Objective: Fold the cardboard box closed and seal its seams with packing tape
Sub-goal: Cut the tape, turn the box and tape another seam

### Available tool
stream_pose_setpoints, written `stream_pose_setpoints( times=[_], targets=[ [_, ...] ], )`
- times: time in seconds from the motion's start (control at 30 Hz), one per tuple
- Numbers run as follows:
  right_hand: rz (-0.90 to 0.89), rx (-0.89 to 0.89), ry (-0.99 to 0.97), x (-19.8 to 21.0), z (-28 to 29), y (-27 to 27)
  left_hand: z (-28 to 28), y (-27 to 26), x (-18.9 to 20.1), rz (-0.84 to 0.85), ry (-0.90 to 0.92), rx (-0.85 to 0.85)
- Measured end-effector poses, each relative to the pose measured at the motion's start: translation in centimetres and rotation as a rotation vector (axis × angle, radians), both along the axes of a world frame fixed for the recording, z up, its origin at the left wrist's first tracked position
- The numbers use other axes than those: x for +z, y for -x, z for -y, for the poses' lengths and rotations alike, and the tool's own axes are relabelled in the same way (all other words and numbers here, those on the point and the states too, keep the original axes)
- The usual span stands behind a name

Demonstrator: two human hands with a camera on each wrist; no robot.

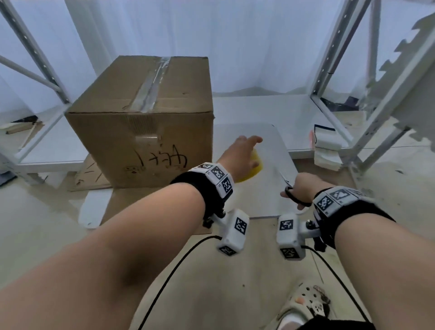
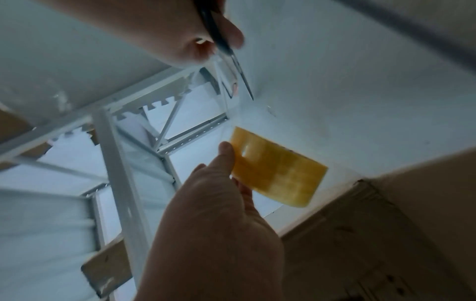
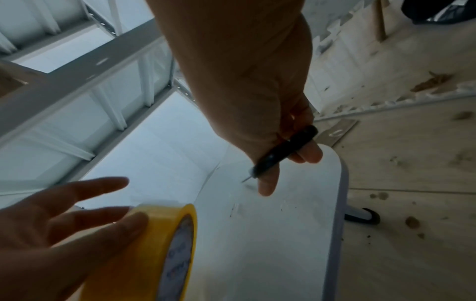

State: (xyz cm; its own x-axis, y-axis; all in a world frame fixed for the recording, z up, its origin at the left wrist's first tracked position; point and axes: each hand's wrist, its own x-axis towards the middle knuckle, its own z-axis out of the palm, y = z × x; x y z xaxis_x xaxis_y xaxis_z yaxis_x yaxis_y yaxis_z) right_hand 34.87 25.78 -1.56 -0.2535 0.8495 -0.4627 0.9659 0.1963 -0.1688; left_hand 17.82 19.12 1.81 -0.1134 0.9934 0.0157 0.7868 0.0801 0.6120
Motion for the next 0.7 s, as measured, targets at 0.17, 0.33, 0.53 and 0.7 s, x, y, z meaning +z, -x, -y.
stream_pose_setpoints(
  times=[0.17, 0.33, 0.53, 0.7],
  targets=[
    [0.050, 0.035, 0.007, -1.3, -2.5, -0.2, -4.4, -0.3, -2.8, -0.374, -0.021, -0.145],
    [0.024, 0.063, -0.076, -2.5, -3.2, -0.1, -7.0, -0.6, -5.0, -0.615, 0.025, -0.290],
    [-0.130, 0.024, -0.037, -2.8, -3.8, 0.4, -8.1, -1.0, -5.4, -0.448, 0.140, -0.195],
    [-0.176, 0.065, -0.205, -0.7, -3.0, 0.9, -6.2, -0.8, -4.0, -0.482, 0.015, -0.174]
  ],
)
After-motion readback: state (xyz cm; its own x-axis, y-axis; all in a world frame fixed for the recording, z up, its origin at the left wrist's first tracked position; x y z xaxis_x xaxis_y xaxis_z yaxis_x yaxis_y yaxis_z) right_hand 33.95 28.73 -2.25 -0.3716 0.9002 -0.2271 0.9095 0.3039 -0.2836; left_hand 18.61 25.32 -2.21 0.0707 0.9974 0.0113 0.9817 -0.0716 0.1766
